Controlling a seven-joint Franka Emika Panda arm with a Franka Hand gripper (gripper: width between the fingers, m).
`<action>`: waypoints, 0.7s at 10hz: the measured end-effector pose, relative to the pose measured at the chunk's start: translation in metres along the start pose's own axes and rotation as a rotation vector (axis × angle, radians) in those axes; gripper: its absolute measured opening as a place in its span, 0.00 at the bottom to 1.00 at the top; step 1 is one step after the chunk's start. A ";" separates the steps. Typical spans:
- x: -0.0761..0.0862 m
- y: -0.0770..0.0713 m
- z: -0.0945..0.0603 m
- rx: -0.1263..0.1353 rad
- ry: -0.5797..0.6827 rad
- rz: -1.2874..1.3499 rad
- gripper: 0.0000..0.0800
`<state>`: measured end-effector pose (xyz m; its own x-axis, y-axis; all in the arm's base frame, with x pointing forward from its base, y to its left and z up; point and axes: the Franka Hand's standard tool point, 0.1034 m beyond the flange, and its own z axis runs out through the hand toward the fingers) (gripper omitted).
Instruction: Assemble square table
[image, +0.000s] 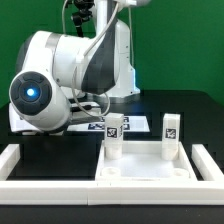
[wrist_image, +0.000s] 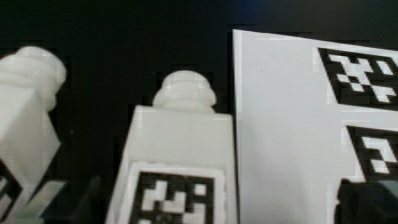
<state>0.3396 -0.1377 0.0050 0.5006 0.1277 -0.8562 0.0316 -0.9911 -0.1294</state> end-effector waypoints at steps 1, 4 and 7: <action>0.000 -0.001 0.000 0.001 0.000 -0.001 0.66; 0.001 -0.002 0.000 0.003 0.001 -0.002 0.36; 0.001 -0.003 0.000 0.001 0.001 -0.003 0.36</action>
Offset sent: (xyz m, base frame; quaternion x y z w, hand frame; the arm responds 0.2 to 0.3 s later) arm 0.0000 0.0000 0.0000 0.0000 0.0000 0.0000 1.0000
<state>0.3401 -0.1351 0.0047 0.5011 0.1310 -0.8554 0.0322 -0.9906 -0.1329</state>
